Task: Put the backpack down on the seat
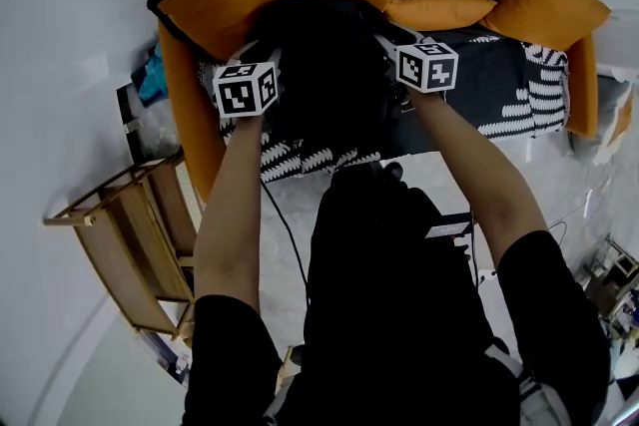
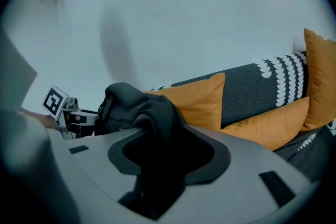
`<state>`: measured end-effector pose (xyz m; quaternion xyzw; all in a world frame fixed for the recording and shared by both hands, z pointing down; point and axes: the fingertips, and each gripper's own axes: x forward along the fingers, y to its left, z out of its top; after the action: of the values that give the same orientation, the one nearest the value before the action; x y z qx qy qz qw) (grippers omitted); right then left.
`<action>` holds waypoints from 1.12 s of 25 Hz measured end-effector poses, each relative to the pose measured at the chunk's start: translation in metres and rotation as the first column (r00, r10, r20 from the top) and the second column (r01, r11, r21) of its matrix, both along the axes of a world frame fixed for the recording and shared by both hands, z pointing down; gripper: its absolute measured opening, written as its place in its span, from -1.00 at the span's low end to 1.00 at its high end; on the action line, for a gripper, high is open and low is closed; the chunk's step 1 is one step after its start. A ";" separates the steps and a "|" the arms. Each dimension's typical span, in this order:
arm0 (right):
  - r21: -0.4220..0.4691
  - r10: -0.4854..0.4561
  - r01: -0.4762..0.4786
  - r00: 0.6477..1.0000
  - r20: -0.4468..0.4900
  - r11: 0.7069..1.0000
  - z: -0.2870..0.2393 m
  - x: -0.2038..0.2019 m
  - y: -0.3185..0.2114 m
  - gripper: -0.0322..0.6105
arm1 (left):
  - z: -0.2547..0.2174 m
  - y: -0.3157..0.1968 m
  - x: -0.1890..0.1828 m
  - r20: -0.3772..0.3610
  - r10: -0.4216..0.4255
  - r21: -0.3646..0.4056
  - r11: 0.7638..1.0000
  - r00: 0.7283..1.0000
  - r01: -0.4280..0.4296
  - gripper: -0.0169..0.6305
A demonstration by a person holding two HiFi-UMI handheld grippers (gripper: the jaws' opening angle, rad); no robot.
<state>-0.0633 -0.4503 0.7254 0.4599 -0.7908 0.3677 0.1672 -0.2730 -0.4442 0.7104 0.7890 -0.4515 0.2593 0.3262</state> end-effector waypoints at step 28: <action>0.508 -0.059 0.055 0.998 -0.008 0.859 -0.246 0.112 0.231 -0.80 | -0.230 0.223 0.096 -0.260 0.017 0.425 0.900 0.965 0.098 -0.90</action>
<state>0.0485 -0.2193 0.4794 0.4628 -0.8736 0.1430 0.0480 -0.1773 -0.2208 0.4803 0.8590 -0.4680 0.0406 0.2035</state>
